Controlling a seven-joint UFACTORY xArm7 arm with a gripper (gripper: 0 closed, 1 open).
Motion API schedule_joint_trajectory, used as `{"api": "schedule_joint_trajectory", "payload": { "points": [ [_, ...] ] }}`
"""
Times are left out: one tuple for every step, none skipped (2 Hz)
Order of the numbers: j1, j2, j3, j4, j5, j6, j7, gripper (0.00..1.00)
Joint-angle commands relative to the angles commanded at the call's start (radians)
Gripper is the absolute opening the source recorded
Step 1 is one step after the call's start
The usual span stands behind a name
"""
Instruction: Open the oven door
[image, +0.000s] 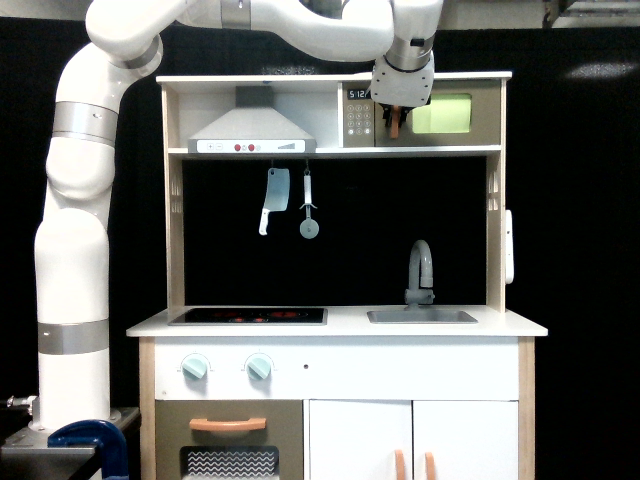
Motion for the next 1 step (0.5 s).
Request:
{"api": "schedule_joint_trajectory", "payload": {
  "points": [
    [-0.039, 0.003, 0.011, -0.004, 0.0, 0.022, -0.02, 0.0]
  ]
}}
